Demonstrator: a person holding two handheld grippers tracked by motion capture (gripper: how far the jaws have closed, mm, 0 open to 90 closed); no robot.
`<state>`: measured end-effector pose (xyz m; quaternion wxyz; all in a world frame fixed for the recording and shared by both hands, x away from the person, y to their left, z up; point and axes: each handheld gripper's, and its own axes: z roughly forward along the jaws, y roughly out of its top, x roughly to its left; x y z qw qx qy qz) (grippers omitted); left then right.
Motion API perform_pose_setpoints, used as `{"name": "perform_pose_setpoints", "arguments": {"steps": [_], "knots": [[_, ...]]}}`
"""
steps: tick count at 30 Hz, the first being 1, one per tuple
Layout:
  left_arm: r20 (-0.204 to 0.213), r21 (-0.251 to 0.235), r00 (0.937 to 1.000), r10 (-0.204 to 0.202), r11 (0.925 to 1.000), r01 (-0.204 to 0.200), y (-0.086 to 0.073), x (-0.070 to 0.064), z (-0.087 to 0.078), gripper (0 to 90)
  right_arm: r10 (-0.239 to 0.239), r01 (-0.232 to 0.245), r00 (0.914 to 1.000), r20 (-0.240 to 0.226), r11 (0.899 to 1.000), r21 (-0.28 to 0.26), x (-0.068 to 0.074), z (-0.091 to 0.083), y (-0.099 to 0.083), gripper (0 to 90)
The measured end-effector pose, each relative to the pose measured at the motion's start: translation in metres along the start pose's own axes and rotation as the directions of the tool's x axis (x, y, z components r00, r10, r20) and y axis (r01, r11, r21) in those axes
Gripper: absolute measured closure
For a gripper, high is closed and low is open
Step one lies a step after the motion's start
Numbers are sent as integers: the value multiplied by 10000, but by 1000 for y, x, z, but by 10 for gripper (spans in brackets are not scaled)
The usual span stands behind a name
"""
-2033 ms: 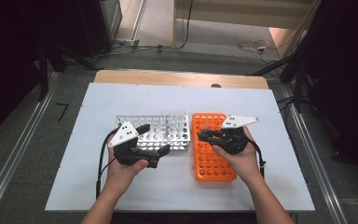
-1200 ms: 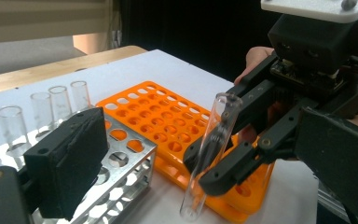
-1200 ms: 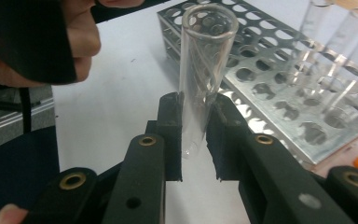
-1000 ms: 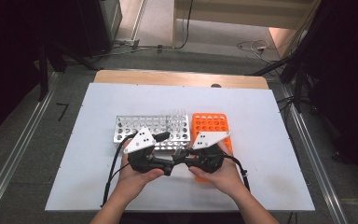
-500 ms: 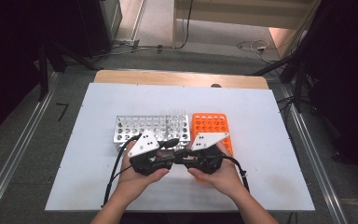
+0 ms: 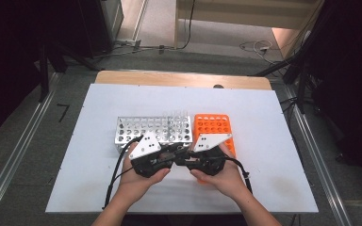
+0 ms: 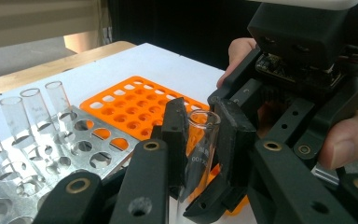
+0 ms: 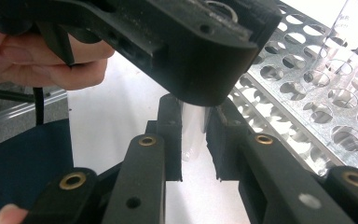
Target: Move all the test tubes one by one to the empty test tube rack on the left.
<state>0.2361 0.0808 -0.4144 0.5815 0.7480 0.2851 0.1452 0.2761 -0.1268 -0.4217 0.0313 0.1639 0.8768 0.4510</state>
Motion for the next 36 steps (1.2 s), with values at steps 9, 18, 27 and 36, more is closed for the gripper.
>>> {"name": "perform_pose_setpoints", "arguments": {"steps": [9,18,27,36], "knots": [[-234,-23,9997,-116,9999,116,1,2,0,752,171,-170,9997,155,9998,-37,-2,-4,-2,655],[-492,-140,9983,-299,9995,292,6,10,-6,752,324,-282,9977,599,9972,-694,-6,-25,-13,396],[-801,-306,9960,-391,9989,367,13,21,-10,752,638,-490,9915,1133,9904,-1289,-20,-52,-29,181],[-1266,-504,9905,-543,9976,483,23,43,-17,752,830,-608,9868,1388,9857,-1570,-30,-72,-50,74]]}}
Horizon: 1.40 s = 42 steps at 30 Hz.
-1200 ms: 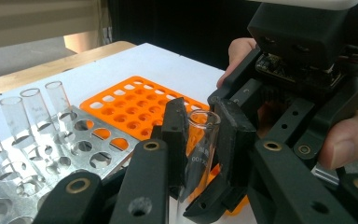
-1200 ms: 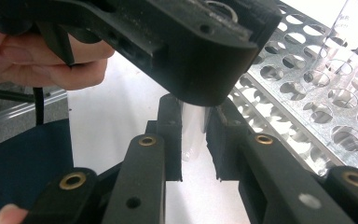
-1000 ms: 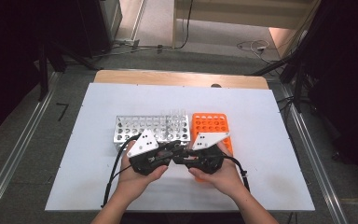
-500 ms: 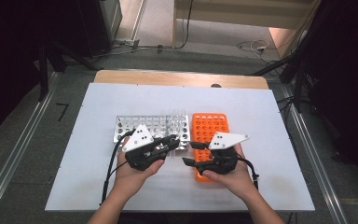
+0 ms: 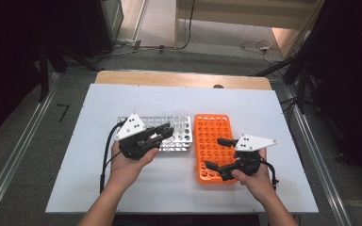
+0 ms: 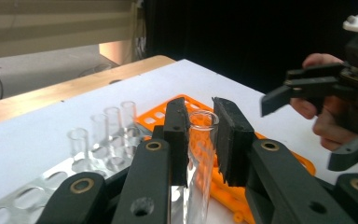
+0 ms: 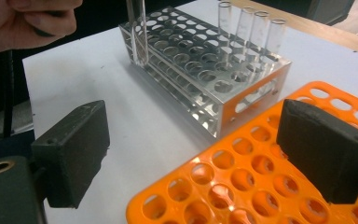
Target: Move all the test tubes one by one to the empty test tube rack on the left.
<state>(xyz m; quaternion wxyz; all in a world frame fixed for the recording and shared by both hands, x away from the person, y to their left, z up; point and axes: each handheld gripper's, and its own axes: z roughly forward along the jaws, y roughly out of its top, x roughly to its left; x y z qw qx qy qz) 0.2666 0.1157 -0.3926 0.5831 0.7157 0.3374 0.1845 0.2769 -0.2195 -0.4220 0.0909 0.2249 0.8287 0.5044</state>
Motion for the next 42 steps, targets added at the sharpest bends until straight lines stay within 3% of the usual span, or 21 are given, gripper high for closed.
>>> {"name": "perform_pose_setpoints", "arguments": {"steps": [4,15,24,37,42], "knots": [[-277,-86,9996,-58,9999,55,5,10,0,752,102,-102,9997,213,9999,-32,-5,-9,-8,0],[-810,-189,9967,-83,9998,68,15,32,10,752,444,-452,9978,489,9988,160,-13,-35,-29,0],[-1083,-167,9939,-211,9997,194,17,46,24,752,454,-477,9957,806,9985,272,-15,-56,-44,0],[-1886,-358,9803,-581,9980,522,16,70,39,752,603,-612,9945,854,9981,84,-20,-59,-48,0],[-2158,-256,9751,-517,9986,472,13,75,44,752,670,-678,9938,882,9977,66,-21,-61,-48,0]]}}
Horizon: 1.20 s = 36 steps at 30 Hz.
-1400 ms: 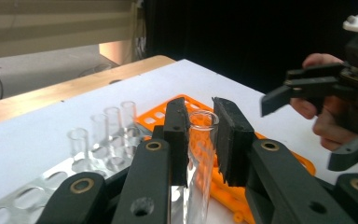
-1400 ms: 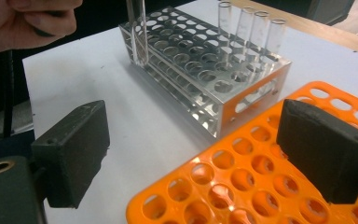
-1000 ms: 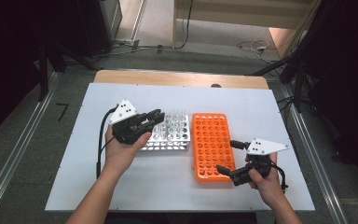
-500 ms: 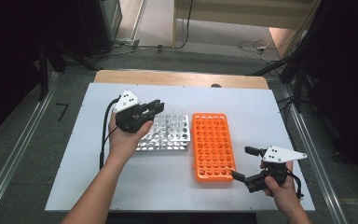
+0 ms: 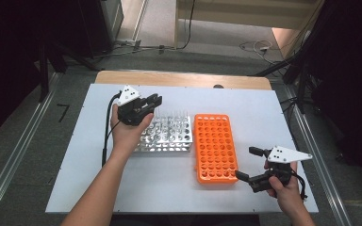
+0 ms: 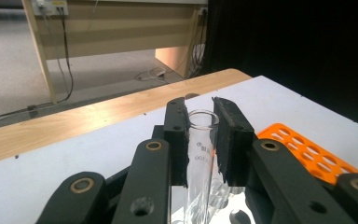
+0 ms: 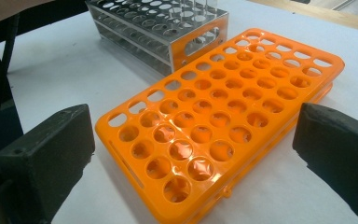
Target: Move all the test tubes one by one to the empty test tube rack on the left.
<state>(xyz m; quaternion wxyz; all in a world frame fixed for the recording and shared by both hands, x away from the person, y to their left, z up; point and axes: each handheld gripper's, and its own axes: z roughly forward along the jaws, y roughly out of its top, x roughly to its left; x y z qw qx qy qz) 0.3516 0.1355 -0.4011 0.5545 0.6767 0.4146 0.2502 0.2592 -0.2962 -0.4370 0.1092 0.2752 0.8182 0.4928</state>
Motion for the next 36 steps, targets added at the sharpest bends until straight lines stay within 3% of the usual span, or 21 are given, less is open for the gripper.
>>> {"name": "perform_pose_setpoints", "arguments": {"steps": [7,19,36], "knots": [[-278,195,9996,79,9998,-73,-4,2,7,752,-10,10,10000,-45,10000,-72,0,-1,0,0],[-345,627,9994,94,9980,-73,-15,1,11,751,-49,49,10000,-37,10000,-20,0,0,0,0],[-405,1494,9992,24,9888,37,-23,1,15,746,-27,27,10000,-42,10000,-2,0,1,0,0]]}}
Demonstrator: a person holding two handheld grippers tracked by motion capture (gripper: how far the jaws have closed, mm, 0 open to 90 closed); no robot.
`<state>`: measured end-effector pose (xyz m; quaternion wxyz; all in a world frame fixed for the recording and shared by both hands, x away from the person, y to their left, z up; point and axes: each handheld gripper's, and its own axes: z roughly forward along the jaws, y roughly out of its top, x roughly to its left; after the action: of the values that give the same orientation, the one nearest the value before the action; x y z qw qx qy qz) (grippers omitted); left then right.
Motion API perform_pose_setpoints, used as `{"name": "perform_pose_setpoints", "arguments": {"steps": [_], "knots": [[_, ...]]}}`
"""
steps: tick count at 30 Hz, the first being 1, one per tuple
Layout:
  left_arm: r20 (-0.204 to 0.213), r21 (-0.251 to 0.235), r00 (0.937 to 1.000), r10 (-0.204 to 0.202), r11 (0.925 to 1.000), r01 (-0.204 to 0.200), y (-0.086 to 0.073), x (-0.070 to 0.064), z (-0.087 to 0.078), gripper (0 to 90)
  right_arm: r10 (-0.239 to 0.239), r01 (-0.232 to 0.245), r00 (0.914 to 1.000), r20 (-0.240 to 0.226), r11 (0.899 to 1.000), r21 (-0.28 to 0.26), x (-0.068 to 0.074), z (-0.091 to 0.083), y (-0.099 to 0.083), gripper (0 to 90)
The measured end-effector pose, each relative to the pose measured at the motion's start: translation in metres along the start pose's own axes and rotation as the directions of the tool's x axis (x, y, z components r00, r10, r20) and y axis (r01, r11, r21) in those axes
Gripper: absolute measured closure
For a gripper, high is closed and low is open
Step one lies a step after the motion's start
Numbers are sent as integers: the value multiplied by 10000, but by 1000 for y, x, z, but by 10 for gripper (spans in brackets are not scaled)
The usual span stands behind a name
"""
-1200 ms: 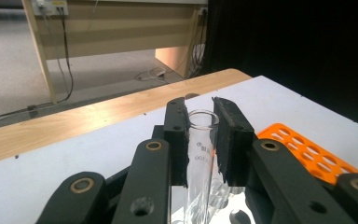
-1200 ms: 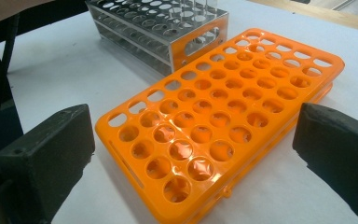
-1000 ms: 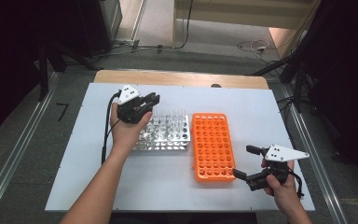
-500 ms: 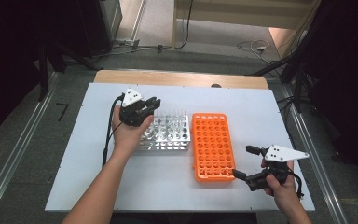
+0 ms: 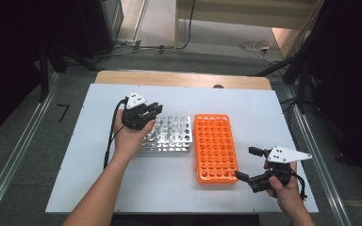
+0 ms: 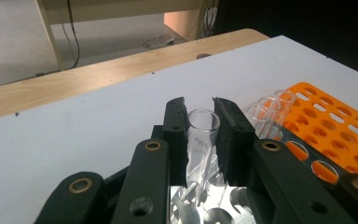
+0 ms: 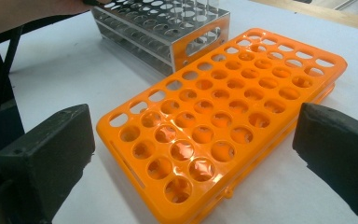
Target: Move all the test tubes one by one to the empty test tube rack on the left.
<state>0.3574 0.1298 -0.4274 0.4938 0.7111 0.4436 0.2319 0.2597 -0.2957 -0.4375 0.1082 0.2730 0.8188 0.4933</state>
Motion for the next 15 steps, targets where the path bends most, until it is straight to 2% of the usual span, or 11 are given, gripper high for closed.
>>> {"name": "perform_pose_setpoints", "arguments": {"steps": [11,15], "knots": [[3,675,9999,-110,9977,109,-2,2,3,746,-7,7,10000,9,10000,47,0,0,0,0],[60,1075,9998,-170,9941,163,-3,2,5,741,28,-28,10000,11,10000,78,-1,0,0,0]]}}
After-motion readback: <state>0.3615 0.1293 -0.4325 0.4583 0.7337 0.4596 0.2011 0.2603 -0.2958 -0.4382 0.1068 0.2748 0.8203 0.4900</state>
